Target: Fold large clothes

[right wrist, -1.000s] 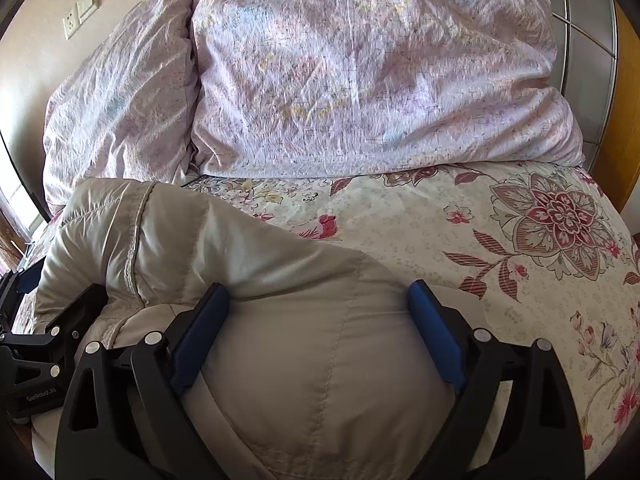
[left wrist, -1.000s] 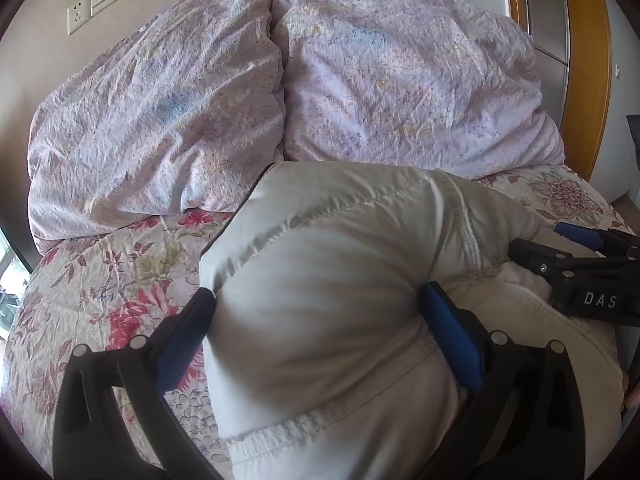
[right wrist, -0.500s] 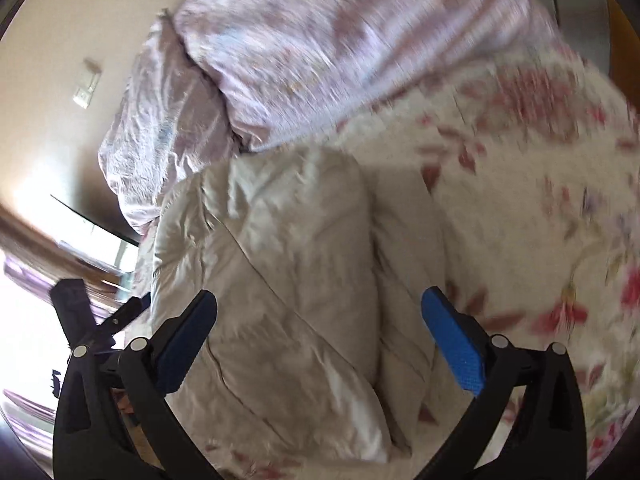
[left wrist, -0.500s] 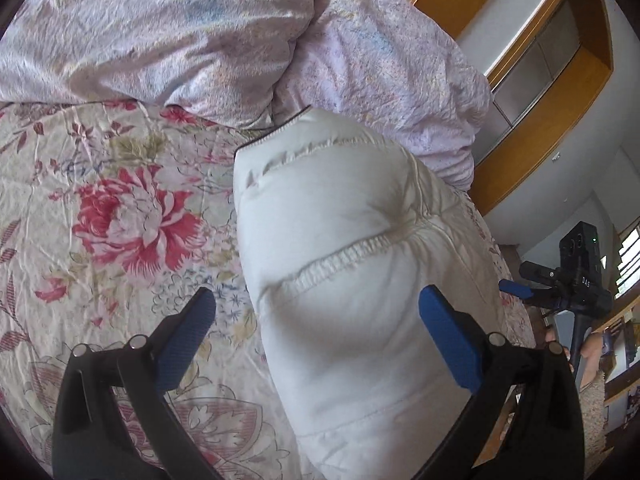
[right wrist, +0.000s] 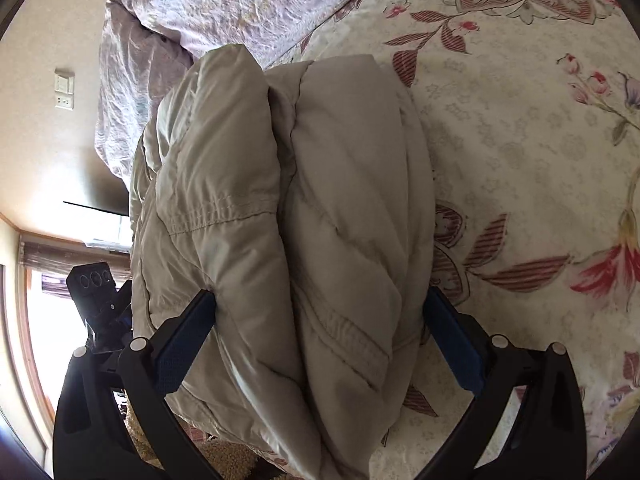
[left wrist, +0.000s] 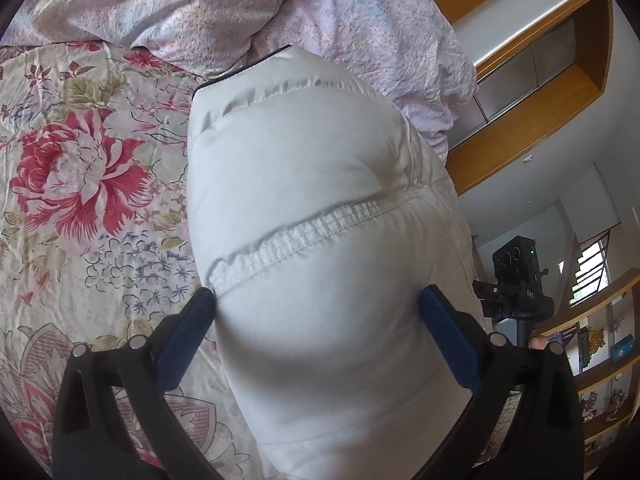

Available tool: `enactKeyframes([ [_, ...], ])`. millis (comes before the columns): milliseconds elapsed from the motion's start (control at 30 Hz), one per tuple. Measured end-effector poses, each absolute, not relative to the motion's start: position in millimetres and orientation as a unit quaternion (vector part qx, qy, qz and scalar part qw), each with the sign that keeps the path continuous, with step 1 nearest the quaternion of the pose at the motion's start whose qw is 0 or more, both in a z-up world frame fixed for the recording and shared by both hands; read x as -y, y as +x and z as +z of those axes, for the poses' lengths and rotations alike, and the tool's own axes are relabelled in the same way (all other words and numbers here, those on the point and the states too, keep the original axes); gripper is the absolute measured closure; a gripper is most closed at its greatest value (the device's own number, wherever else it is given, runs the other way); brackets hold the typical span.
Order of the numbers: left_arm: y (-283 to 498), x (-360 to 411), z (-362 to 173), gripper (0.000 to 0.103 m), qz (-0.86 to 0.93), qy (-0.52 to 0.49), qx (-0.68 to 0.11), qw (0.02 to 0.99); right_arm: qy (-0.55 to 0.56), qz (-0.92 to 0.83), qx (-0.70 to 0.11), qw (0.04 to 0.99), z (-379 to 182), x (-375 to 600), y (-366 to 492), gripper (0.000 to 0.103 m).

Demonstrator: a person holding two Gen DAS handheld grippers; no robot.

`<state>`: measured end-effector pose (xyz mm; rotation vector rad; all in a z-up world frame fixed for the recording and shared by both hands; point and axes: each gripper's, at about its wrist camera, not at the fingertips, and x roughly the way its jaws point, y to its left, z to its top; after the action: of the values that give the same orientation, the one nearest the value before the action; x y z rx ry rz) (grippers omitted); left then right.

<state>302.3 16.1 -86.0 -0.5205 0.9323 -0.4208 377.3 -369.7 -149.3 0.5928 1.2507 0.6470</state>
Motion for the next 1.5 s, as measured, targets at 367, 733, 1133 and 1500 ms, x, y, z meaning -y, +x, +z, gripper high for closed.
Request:
enactKeyframes([
  [367,312.9,-28.2,-98.7,0.002,-0.229,-0.272,-0.451,0.818,0.263,0.344,-0.582,0.688,-150.9,339.2,399.3,0.001],
  [733,316.6,-40.7,-106.5,0.002,-0.252,-0.285,-0.446,0.81,0.267,0.379,-0.563,0.685,-152.2,323.8,407.9,0.001],
  [1133,306.9,-42.1,-114.2,0.005,-0.258,-0.33,-0.415,0.808,0.271,0.404,-0.516,0.705,-160.6,339.5,396.5,0.003],
  [1500,298.4,-55.5,-88.0,0.02,-0.273,-0.345,-0.365,0.821,0.308,0.429,-0.471,0.707,-140.5,331.2,394.2,0.023],
])
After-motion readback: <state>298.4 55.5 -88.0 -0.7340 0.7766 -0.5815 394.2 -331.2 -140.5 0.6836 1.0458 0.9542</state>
